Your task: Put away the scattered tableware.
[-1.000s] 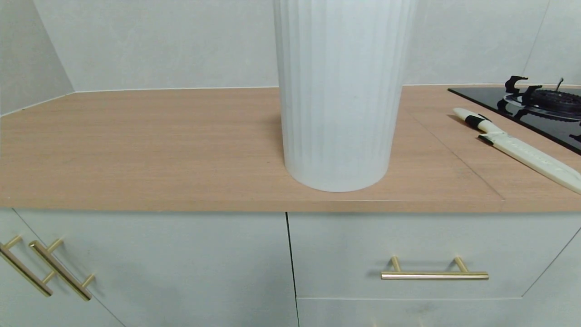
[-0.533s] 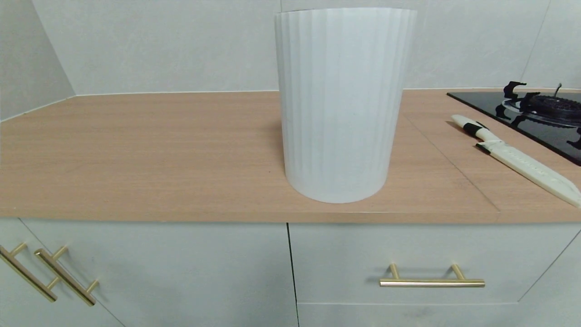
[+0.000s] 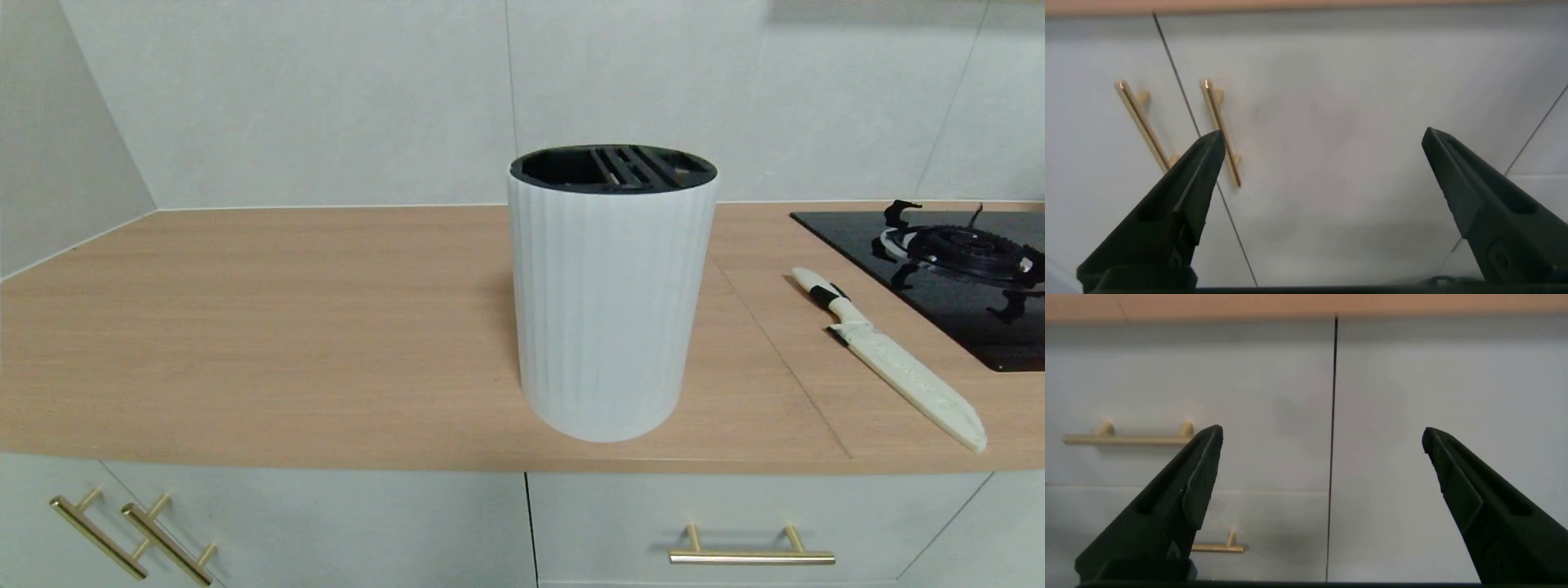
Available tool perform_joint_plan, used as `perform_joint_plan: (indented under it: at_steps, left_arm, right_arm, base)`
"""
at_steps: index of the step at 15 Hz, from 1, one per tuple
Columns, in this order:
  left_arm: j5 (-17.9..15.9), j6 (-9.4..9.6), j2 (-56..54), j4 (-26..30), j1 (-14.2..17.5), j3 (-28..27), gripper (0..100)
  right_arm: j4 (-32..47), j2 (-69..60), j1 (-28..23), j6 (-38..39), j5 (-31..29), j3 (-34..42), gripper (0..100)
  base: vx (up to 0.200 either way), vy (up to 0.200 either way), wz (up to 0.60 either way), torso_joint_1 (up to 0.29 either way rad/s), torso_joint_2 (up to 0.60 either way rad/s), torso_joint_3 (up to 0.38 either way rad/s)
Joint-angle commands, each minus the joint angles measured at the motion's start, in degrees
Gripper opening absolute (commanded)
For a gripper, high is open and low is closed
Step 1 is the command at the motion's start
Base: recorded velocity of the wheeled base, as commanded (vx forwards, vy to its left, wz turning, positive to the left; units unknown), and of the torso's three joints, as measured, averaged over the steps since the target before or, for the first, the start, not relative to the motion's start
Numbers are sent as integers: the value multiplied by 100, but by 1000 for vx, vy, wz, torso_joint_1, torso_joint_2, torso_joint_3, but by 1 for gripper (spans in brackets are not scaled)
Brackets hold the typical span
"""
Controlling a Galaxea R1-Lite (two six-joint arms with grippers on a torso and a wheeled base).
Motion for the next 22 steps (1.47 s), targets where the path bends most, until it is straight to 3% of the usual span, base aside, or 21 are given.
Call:
perform_joint_plan:
  at_steps: [1, 22]
  left_arm:
    - [1, -5, 0, -9, 2, 1, 100]
    - [1, -5, 0, 0, 2, 1, 100]
  right_arm:
    - [-1, 7, 2, -1, 4, 0, 100]
    - [-1, 7, 2, -1, 4, 0, 100]
  base:
    - [0, 0, 0, 173, -461, -286]
    - [0, 0, 0, 233, -525, -294]
